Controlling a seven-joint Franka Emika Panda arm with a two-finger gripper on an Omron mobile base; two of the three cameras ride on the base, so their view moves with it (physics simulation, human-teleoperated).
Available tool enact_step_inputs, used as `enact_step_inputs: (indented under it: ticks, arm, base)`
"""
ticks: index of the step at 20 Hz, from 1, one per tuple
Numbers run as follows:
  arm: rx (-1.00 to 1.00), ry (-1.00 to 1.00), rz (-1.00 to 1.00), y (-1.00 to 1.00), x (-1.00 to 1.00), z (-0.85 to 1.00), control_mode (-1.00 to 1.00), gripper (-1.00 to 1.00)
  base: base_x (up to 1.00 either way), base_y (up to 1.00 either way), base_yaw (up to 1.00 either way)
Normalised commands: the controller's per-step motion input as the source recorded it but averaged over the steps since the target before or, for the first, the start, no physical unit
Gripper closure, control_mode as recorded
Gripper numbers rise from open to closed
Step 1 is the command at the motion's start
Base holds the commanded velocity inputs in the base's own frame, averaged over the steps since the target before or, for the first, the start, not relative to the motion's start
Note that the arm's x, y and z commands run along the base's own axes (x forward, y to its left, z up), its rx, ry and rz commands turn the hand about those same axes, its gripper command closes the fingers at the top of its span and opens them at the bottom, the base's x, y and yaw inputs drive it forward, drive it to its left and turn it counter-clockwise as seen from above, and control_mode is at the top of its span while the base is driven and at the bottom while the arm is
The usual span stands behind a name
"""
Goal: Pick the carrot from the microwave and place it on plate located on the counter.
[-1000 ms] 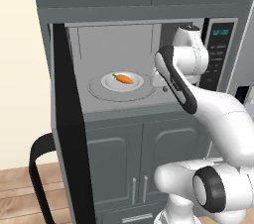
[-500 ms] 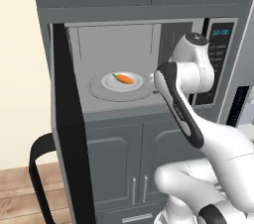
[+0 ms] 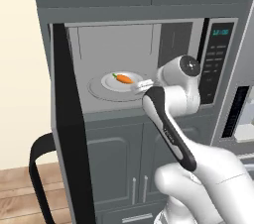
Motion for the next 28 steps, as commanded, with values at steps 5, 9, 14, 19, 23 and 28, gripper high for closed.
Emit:
enact_step_inputs:
  ticks: [5, 9, 14, 19, 23, 28]
  arm:
    - [0.0, -0.02, 0.0, 0.02, 0.76, 0.14, -1.0, -1.0]
    - [0.0, -0.01, 0.0, 0.03, 0.8, 0.08, -1.0, -1.0]
    - [0.0, 0.1, 0.0, 0.03, 0.75, 0.01, -1.0, -1.0]
    - [0.0, 0.07, 0.0, 0.1, 0.42, -0.5, -1.0, -1.0]
    - [0.0, 0.11, 0.0, 0.23, 0.49, -0.21, -1.0, -1.0]
    - [0.0, 0.07, 0.0, 0.21, 0.57, 0.0, -1.0, -1.0]
  base:
    - [0.0, 0.0, 0.0]
    - [0.0, 0.0, 0.0]
    - [0.0, 0.0, 0.0]
    - [0.0, 0.0, 0.0]
    - [0.0, 0.0, 0.0]
    - [0.0, 0.0, 0.0]
